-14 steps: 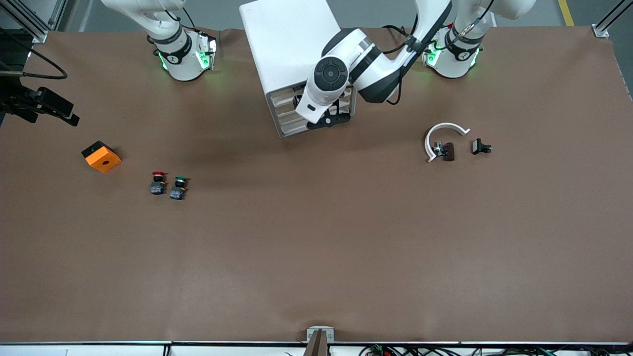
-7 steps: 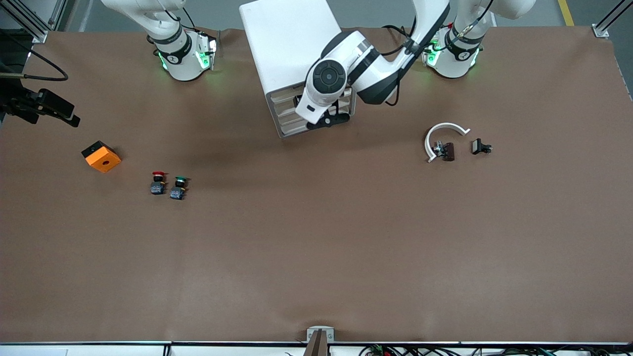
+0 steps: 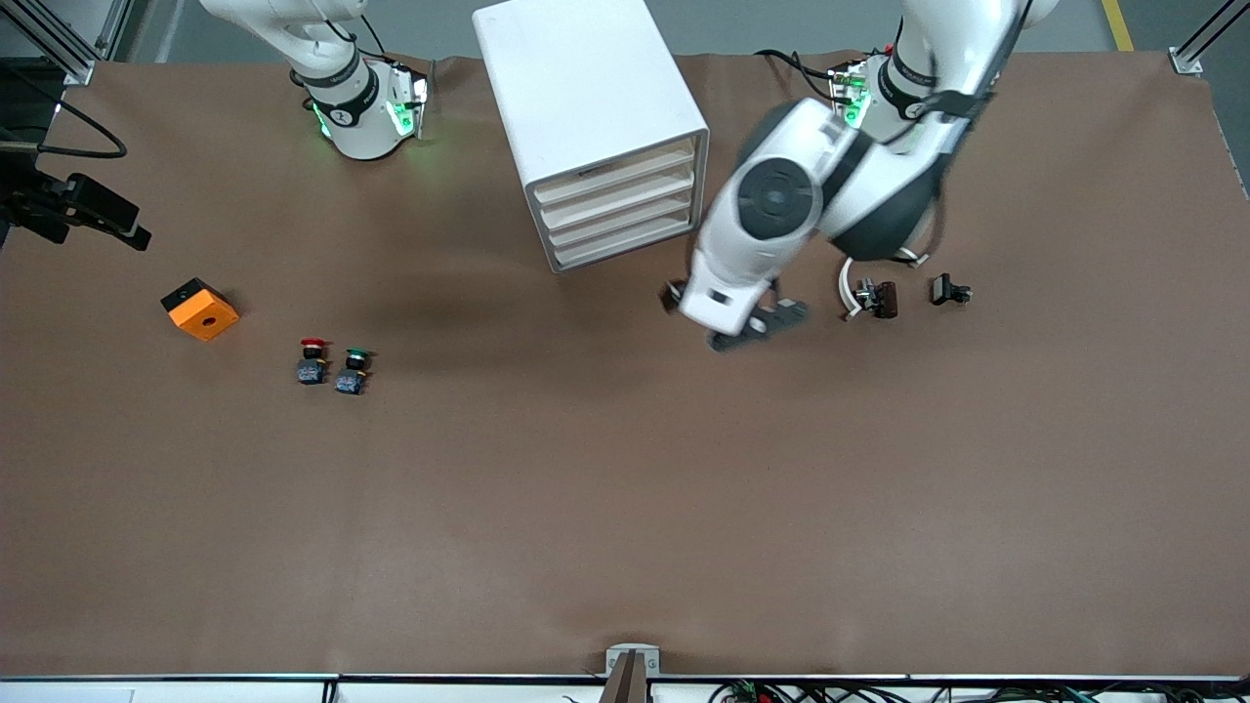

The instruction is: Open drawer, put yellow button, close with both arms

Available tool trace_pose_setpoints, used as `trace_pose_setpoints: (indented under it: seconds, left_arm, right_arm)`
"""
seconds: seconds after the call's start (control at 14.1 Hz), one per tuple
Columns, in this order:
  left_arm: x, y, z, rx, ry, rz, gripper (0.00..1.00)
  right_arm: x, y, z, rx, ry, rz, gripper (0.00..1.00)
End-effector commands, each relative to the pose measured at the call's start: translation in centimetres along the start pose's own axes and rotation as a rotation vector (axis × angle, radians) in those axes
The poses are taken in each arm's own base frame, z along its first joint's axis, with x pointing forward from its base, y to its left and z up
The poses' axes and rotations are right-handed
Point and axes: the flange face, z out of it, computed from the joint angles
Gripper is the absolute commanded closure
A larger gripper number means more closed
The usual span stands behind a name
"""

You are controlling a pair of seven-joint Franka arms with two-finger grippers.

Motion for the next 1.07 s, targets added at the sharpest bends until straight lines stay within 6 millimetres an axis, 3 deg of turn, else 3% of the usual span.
trace_pose_setpoints:
  seconds: [0.0,0.14,0.28,0.5,0.71,0.92,1.0]
  left_arm:
    - [5.6,-3.0,-2.7,0.018,0.089,-0.025,0.00]
    - [9.4,-6.1,-5.1,0.020,0.150,-0.004,0.00]
    - [13.6,-11.0,-7.0,0.015,0.169,0.044,0.00]
    - [17.4,-17.3,-11.4,0.000,0.223,0.094,0.00]
    - [17.9,-23.0,-15.6,0.015,0.245,0.088,0.00]
    - [14.3,-26.4,-20.0,0.045,0.267,0.139,0.00]
    - [13.5,-27.6,-20.6,0.057,0.260,0.144,0.00]
  right_arm:
    - [-0.1,0.3,-0.6,-0.010,0.007,0.005,0.00]
    - [-0.1,0.3,-0.7,-0.010,0.008,0.005,0.00]
    - [-0.1,0.2,-0.7,-0.010,0.008,0.003,0.00]
    - [-0.1,0.2,-0.8,-0.010,0.011,0.003,0.00]
    - [-0.1,0.2,-0.8,-0.010,0.011,0.003,0.00]
    - [-0.1,0.2,-0.8,-0.010,0.011,0.005,0.00]
    - [-0.1,0.2,-0.8,-0.010,0.013,0.005,0.00]
